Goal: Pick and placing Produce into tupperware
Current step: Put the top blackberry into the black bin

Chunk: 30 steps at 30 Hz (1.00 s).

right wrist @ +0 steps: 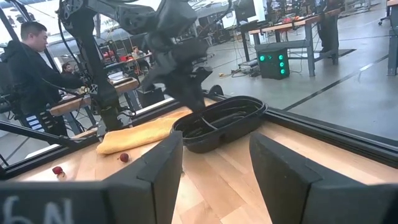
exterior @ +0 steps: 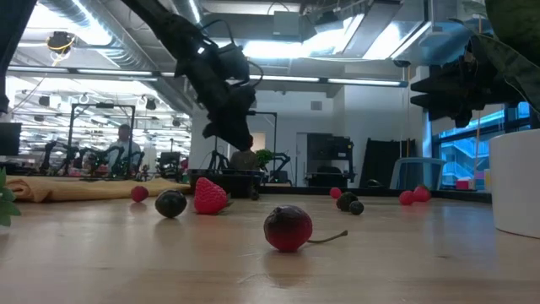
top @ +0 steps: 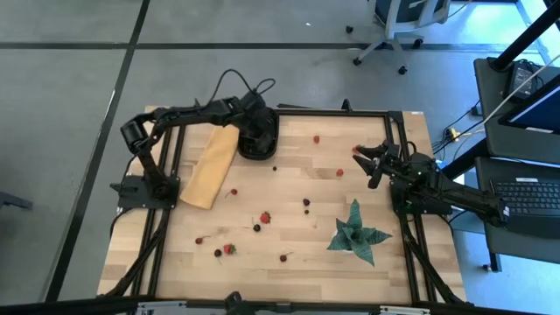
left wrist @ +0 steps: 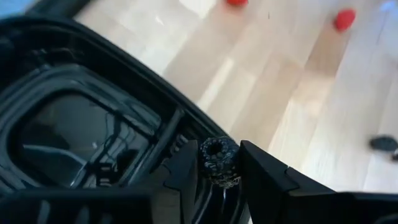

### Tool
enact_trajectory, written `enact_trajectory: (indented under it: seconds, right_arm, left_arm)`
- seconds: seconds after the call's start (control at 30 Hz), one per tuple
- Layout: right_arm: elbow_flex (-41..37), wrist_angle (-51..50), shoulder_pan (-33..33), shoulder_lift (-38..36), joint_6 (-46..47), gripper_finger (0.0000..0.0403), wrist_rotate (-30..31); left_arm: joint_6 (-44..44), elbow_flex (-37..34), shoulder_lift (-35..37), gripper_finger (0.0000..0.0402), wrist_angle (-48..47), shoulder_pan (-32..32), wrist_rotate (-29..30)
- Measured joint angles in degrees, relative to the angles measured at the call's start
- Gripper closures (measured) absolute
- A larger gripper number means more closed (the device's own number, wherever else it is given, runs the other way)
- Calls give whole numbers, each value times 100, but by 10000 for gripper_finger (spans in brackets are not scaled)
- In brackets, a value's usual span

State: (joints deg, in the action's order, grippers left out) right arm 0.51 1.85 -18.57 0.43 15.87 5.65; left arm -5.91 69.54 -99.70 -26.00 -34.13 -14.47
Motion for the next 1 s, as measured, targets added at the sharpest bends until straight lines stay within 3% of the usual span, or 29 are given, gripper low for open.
enact_trajectory:
  seconds: [0.1,0.3,1.0]
  right_arm:
    - [0,2,0,0,-4,215,-2]
    - [0,2,-1,0,-6,215,-2]
    - [0,0,0,0,0,215,-4]
  left_arm:
    - [48,0,-14,296,-202,131,106]
    - [55,0,-33,296,-402,352,978]
    - [11,-4,-319,293,-486,356,1055]
